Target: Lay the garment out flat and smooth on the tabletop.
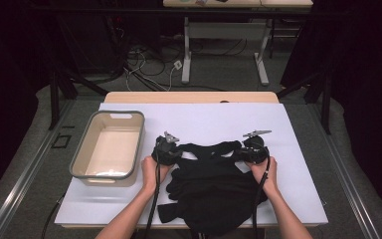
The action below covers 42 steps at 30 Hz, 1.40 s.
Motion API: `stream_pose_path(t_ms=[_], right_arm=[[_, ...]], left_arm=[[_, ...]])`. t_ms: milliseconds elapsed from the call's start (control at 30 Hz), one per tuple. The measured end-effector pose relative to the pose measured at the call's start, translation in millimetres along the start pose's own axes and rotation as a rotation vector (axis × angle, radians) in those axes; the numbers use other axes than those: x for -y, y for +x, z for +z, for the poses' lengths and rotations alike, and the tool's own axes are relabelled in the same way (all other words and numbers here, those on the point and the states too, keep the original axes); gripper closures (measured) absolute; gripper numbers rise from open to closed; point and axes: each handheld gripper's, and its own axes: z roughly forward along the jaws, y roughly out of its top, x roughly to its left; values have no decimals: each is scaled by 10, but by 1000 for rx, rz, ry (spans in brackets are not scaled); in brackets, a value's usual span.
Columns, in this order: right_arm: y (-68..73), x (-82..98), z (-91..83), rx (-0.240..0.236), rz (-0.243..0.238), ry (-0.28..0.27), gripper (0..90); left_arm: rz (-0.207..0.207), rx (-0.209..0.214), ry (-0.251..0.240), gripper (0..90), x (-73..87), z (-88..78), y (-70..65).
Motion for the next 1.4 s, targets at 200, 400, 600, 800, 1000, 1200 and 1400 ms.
stream_pose_path(t_ms=[200, 400, 600, 800, 1000, 1200, 1400], right_arm=[[39, 10, -66, 17, 17, -63, 878], [163, -82, -286, 61, -15, -182, 885], [287, -379, -552, 149, -71, -366, 888], [284, -889, -718, 232, -87, -459, 887], [178, -1622, -728, 304, -72, -484, 878], [0, -1941, -206, 332, 29, -271, 609], [-38, -1613, -42, 227, 30, -194, 509]], left_arm=[[-33, -42, -98, 851, 62, -57, -72], [-89, -91, -242, 854, -54, -313, 9], [-98, -160, -329, 851, -407, -549, 171], [-79, -238, -383, 847, -990, -715, 340], [-62, -343, -366, 819, -1657, -567, 564], [-81, -328, -74, 377, -1725, 29, 668], [-102, -272, -46, 232, -1517, 78, 655]])
